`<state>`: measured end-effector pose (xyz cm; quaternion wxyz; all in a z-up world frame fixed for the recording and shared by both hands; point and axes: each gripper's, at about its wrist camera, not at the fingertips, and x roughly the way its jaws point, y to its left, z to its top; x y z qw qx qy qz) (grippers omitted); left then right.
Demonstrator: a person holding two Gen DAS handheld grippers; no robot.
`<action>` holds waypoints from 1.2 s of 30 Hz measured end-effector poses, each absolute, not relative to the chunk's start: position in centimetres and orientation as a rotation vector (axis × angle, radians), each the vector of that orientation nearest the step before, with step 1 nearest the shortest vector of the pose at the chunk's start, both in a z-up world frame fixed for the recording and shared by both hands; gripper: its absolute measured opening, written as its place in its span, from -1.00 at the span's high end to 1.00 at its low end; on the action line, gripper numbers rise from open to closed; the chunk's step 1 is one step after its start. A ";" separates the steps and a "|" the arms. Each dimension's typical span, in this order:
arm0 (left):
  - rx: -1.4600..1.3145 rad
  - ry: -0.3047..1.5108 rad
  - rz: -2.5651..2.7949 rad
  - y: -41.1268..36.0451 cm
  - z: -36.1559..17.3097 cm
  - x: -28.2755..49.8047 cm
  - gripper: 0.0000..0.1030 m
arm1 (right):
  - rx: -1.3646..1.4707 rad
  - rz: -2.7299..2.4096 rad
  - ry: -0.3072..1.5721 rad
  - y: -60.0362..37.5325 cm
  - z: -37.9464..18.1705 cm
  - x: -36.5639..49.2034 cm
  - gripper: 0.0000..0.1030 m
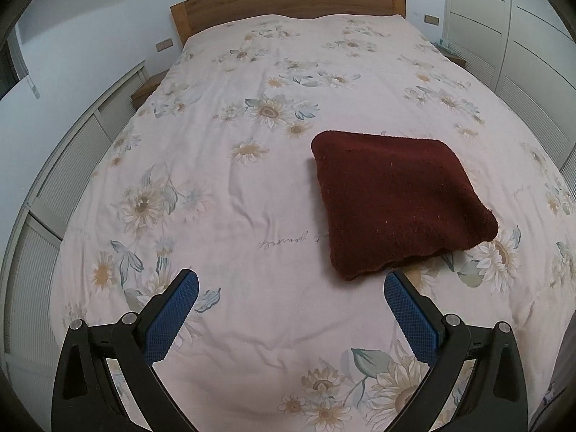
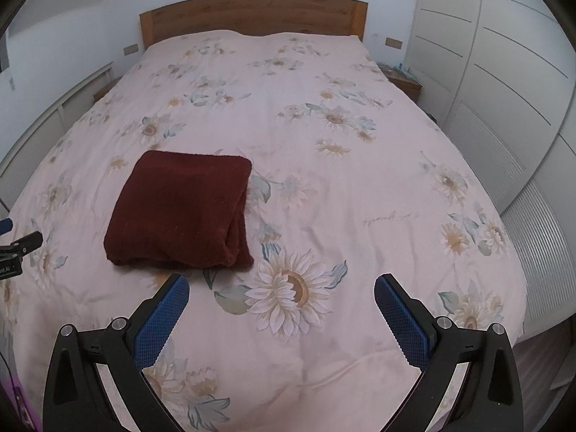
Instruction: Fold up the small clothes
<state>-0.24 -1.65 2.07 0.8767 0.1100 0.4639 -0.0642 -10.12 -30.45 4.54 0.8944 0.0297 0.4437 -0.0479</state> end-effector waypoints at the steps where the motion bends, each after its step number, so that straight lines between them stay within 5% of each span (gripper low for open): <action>1: 0.231 0.969 -0.134 -1.6 2.1 -0.3 -0.98 | 0.060 -0.097 0.921 -30.4 4.5 -10.1 -0.99; 36: 0.235 0.998 -0.116 -0.3 1.5 -0.6 -0.98 | 0.035 -0.064 0.935 -29.3 4.4 -9.6 -0.99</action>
